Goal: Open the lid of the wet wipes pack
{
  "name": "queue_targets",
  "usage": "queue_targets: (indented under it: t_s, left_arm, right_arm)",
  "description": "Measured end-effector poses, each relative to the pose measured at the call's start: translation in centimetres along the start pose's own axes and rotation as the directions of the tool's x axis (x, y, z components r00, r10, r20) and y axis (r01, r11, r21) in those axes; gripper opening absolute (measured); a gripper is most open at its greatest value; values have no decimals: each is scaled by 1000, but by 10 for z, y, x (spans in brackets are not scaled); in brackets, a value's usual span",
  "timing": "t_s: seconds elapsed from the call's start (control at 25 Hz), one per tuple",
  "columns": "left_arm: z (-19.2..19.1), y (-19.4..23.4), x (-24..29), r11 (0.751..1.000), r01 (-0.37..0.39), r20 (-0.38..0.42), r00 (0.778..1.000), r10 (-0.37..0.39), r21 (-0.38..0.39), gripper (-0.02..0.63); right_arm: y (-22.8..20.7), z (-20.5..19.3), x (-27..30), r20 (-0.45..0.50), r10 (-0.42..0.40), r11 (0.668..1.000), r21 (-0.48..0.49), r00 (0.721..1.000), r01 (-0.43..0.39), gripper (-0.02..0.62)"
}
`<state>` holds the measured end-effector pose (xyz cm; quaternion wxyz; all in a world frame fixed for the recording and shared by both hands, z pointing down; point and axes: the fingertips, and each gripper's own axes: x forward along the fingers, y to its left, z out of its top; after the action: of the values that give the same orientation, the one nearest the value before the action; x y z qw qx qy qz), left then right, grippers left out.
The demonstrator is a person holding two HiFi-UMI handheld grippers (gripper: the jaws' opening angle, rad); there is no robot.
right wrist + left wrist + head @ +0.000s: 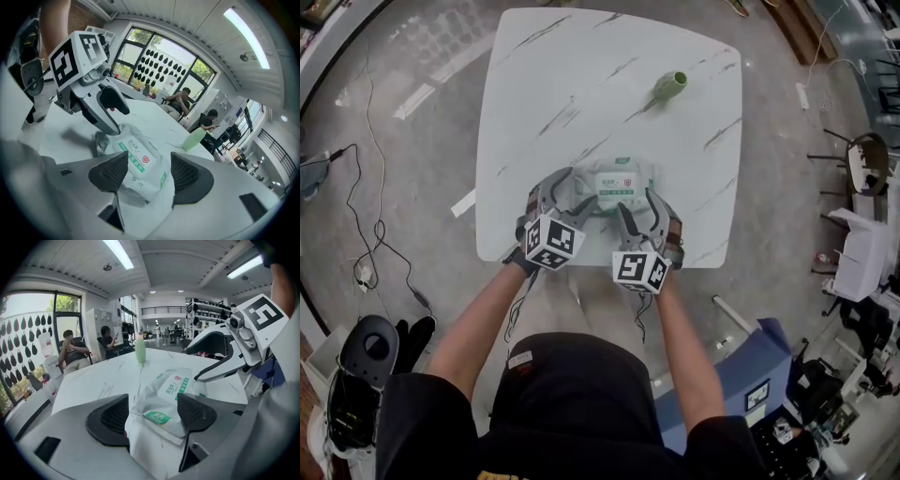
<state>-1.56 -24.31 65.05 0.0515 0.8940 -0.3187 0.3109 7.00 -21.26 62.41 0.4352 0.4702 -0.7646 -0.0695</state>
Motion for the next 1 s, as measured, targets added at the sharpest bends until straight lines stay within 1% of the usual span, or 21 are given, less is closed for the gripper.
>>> queue_targets:
  t_s: [0.2,0.32,0.44,0.52,0.64,0.76,0.84,1.0]
  left_arm:
    - [-10,-2,6,1000,3,-35,999,-2,26,322]
    - [-12,-1,7,999,7,-47,999,-6,33,319]
    - [-14,-3,8,998,15,-62,998,-11,58,315]
    - [-17,-8,11,997,35,-82,996,-29,71,294]
    - [-20,-17,13,994,77,-107,992,-69,79,219]
    - [-21,-24,16,991,96,-133,988,-83,98,162]
    - [-23,-27,18,988,107,-167,982,-87,112,143]
    - [-25,-32,22,980,153,-256,960,-116,128,132]
  right_arm:
    - [20,-9,15,-28,50,993,-103,998,-53,282]
    - [25,-10,18,-33,59,986,-155,998,-64,270]
    - [30,-12,21,-38,73,978,-195,997,-79,261]
    - [33,-11,22,-41,92,972,-212,995,-98,245]
    - [37,-9,23,-53,119,961,-244,991,-129,213]
    - [40,-10,24,-61,138,955,-256,988,-150,187]
    - [44,-12,25,-66,153,953,-255,986,-165,164]
    - [51,-16,25,-66,181,949,-251,981,-192,103]
